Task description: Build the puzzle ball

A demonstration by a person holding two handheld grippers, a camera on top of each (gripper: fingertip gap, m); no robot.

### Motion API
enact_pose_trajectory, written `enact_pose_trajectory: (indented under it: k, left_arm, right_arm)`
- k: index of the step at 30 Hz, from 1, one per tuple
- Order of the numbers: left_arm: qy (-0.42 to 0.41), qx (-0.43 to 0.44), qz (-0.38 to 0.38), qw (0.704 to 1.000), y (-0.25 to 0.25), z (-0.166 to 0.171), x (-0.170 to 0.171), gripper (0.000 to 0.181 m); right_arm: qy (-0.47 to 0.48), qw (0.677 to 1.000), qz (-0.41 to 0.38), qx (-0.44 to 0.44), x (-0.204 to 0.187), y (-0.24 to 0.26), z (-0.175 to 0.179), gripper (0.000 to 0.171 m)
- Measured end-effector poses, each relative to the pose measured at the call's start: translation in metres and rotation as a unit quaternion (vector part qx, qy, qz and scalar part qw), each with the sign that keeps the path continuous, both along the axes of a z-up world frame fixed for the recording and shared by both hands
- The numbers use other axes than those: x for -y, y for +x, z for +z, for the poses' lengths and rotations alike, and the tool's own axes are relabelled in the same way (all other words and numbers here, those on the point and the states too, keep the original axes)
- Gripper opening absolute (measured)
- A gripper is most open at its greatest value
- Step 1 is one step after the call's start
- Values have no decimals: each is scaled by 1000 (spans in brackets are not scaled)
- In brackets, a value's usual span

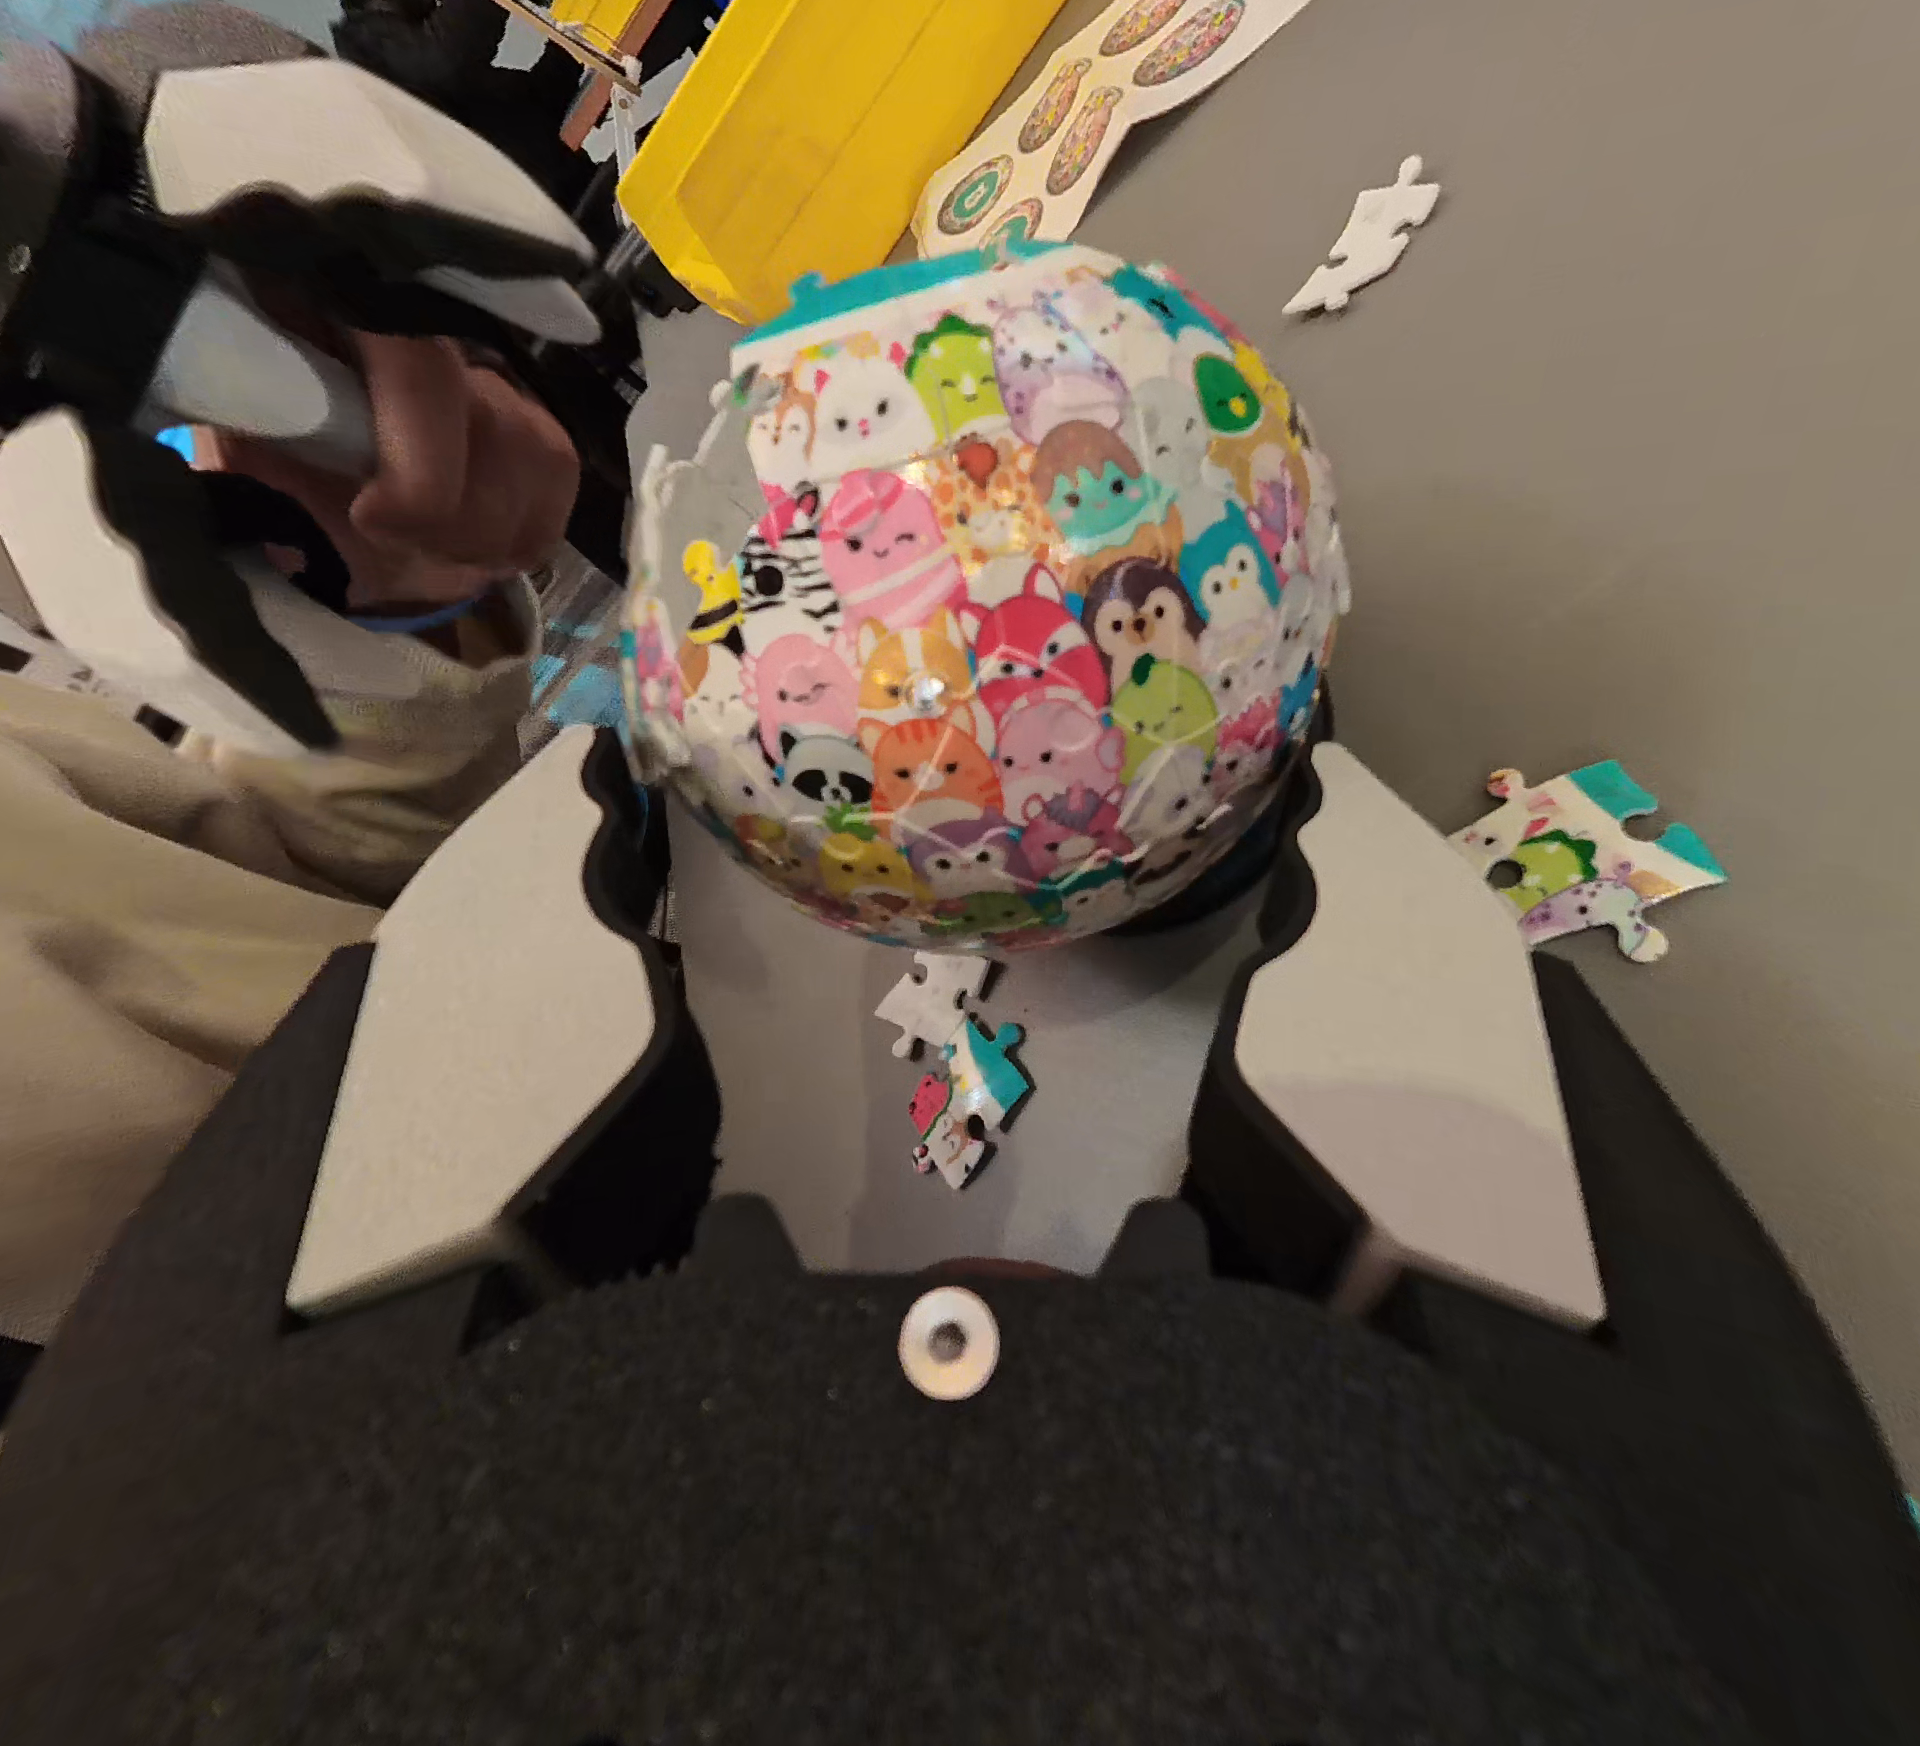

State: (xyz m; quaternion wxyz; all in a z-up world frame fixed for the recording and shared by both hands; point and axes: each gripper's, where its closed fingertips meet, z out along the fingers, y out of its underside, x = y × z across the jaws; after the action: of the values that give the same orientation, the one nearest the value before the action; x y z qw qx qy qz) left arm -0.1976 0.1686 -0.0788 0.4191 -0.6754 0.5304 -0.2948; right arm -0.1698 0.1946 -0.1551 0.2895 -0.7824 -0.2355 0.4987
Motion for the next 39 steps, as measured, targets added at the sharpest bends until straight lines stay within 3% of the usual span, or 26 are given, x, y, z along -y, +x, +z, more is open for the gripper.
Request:
enact_pose_trajectory:
  k: [2,5,9,14,16,21,24,27,31,39]
  left_arm:
    - [-17,65,60,996,-15,8,-1,83]
    - [-56,110,151,981,-43,-21,2,89]
    - [-102,107,170,974,-56,-60,21,93]
    - [-38,68,203,976,-69,-71,10,40]
    - [-46,73,206,975,-69,-71,11,35]
    - [-47,163,235,957,-71,-52,10,0]
    - [-110,179,205,956,-60,-62,24,0]
    - [-161,185,188,951,-54,-70,34,6]
    - [-166,144,196,956,-58,-79,33,19]
    - [-132,58,225,964,-77,-98,22,21]
  right_arm:
    - [15,1000,2,-4,2,2,3,117]
    - [52,999,2,16,6,12,2,121]
    - [138,989,-21,48,5,30,11,111]
    - [309,939,-74,134,-5,51,26,64]
    - [351,921,-100,136,-3,54,36,47]
    - [348,927,-97,97,23,52,37,18]
    - [296,949,-84,66,37,54,32,0]
    - [291,951,-72,74,44,62,24,0]
    - [285,954,-22,89,56,65,7,0]
    - [238,953,25,186,56,58,-34,4]
